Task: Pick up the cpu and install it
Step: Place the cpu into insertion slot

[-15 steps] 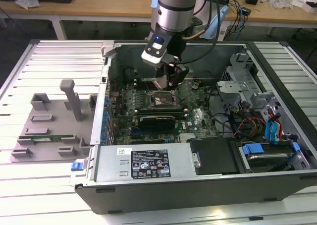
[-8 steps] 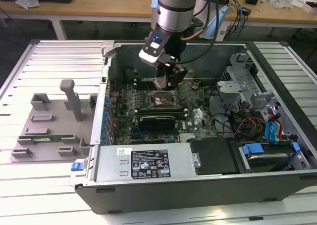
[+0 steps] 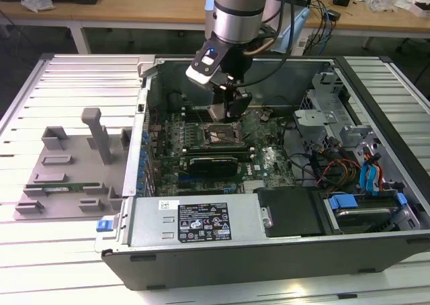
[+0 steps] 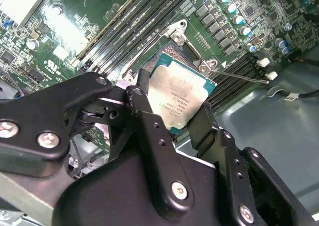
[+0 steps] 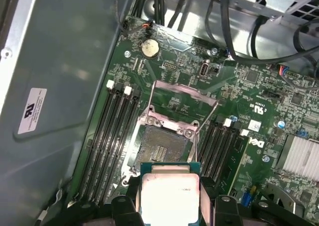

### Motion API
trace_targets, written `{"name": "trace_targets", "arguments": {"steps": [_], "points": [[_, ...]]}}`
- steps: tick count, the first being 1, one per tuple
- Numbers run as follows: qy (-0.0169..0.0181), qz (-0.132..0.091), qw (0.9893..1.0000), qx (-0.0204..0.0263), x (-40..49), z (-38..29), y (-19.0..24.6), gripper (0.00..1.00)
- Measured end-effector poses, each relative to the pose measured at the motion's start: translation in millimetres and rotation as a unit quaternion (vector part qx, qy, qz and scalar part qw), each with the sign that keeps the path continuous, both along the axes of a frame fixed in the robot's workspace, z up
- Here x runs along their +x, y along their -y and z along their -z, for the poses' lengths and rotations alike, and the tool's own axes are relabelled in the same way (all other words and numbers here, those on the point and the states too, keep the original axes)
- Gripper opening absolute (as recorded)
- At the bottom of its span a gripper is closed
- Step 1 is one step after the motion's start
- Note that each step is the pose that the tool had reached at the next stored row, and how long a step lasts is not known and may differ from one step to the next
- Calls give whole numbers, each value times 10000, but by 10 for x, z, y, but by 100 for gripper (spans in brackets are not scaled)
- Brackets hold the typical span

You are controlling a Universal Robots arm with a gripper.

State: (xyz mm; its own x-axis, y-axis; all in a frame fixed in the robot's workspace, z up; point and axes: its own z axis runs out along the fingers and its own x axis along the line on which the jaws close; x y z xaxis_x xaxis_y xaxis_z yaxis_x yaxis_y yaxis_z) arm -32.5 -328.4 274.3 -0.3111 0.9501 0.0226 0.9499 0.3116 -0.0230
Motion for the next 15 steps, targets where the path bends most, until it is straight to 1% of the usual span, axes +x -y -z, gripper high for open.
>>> {"name": "trace_targets", "arguments": {"steps": [8,11,15], "points": [[0,284,9996,0,0,3,0,55],[0,442,9990,0,0,5,0,55],[0,577,9983,0,0,7,0,55]]}}
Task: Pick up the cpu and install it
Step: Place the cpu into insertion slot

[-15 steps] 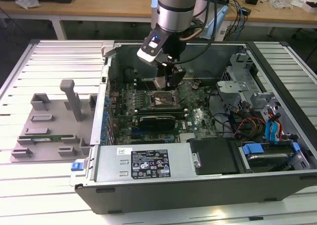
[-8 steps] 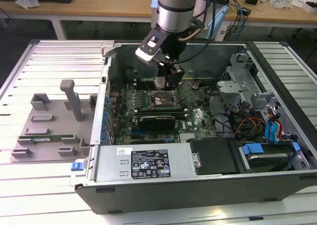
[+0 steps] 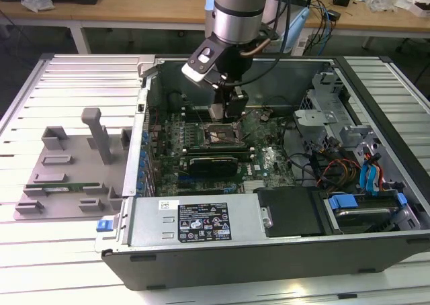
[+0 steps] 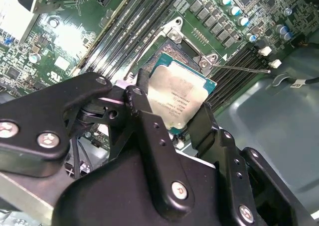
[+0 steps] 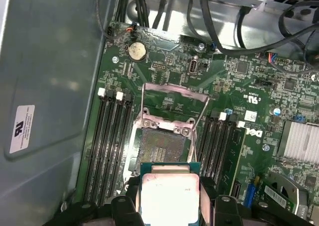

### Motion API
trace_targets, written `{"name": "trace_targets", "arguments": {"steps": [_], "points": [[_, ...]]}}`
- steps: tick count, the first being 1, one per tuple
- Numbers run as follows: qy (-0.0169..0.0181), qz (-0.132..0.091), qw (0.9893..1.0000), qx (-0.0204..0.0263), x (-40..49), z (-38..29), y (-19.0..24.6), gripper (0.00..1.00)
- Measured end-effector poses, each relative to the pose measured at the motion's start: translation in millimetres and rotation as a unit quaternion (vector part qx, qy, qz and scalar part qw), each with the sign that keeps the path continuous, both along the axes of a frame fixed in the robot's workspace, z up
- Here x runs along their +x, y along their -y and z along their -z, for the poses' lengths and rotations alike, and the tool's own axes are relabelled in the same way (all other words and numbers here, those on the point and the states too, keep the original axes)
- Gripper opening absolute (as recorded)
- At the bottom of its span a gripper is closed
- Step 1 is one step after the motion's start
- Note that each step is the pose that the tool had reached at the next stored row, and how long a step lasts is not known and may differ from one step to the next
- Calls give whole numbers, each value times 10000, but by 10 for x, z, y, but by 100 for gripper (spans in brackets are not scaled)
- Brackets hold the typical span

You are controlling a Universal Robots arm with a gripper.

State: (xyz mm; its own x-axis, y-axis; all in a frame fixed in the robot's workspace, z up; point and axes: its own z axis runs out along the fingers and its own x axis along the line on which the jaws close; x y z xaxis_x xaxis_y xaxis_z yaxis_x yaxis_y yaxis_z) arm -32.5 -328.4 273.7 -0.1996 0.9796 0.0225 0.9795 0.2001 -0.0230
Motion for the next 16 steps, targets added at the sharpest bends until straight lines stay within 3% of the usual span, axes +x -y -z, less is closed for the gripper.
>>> {"name": "trace_targets", "arguments": {"steps": [9,16], "points": [[0,248,9997,0,0,5,0,55],[0,256,9997,0,0,28,0,55]]}}
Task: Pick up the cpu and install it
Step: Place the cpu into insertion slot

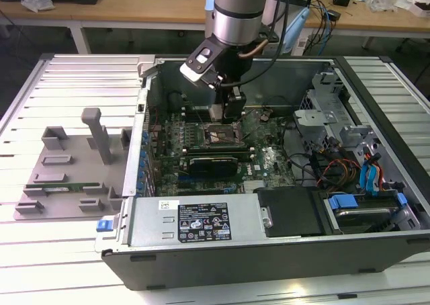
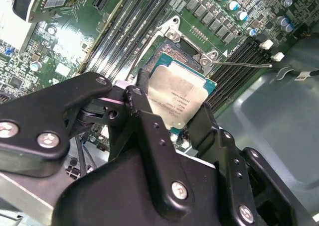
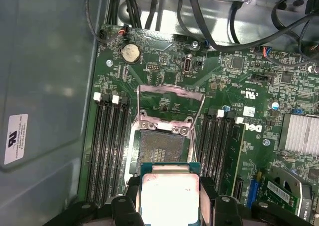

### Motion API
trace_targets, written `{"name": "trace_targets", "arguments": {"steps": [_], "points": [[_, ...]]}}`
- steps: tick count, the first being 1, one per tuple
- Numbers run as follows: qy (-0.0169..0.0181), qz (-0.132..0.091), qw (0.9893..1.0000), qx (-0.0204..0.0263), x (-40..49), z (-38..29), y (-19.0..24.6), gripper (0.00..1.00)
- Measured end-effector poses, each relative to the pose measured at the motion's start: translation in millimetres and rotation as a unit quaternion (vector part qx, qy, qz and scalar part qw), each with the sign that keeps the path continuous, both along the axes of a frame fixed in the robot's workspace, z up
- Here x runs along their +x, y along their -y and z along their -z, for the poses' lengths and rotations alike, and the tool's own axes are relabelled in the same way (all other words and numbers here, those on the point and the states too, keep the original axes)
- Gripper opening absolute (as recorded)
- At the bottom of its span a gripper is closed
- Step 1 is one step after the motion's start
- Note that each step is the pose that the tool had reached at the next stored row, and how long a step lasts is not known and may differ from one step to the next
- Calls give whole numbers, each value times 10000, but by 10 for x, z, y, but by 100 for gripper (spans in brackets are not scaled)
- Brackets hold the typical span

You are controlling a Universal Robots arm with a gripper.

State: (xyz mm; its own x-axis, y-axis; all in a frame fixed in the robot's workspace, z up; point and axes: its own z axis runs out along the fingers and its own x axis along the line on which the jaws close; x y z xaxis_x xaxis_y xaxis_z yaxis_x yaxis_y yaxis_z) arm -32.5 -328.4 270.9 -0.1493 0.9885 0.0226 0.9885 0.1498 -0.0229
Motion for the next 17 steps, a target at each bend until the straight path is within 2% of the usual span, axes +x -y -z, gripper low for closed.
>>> {"name": "trace_targets", "arguments": {"steps": [5,7,9,11,12,17], "points": [[0,42,10000,-1,0,42,-8,55],[0,163,9999,0,0,56,-9,55],[0,420,9991,-1,0,75,-10,55],[0,572,9984,-4,0,86,-10,55],[0,681,9977,-17,8,96,-18,55],[-1,680,9977,-18,46,136,-34,55]]}}
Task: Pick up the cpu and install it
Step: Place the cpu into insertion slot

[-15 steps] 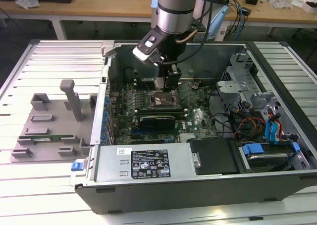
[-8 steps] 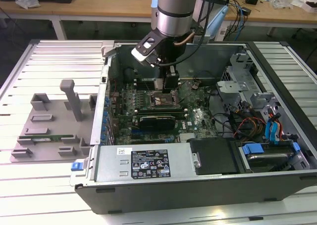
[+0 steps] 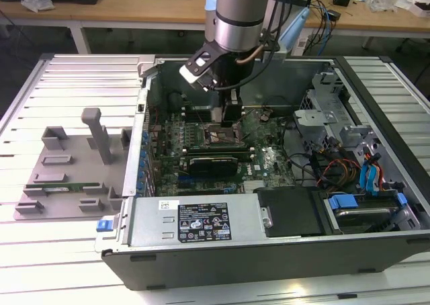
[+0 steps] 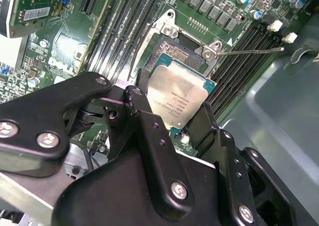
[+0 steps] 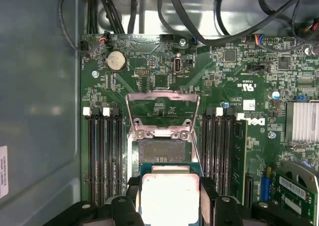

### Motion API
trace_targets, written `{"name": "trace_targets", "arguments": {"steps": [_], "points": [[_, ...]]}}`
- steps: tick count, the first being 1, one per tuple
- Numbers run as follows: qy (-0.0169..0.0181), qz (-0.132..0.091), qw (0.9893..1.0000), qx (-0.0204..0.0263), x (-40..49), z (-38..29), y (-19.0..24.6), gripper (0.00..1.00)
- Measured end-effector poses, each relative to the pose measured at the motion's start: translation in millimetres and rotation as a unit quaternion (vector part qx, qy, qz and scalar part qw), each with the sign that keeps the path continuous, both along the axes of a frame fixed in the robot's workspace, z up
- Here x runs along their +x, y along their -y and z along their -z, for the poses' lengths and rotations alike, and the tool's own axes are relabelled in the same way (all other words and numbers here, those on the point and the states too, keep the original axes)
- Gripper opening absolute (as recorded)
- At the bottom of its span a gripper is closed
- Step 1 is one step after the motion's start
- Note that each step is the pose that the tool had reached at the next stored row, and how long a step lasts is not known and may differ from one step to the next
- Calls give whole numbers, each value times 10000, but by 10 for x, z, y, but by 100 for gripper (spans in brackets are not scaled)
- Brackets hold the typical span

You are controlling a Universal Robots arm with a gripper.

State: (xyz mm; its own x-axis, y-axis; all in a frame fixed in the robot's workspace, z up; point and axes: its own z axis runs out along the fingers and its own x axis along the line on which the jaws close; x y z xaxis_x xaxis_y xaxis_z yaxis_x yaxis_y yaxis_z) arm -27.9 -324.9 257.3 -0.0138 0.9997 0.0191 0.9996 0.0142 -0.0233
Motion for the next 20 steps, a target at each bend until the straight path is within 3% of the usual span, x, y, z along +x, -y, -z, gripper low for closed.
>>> {"name": "trace_targets", "arguments": {"steps": [11,20], "points": [[0,0,10000,0,3,122,0,55],[0,0,10000,0,3,175,0,55]]}}
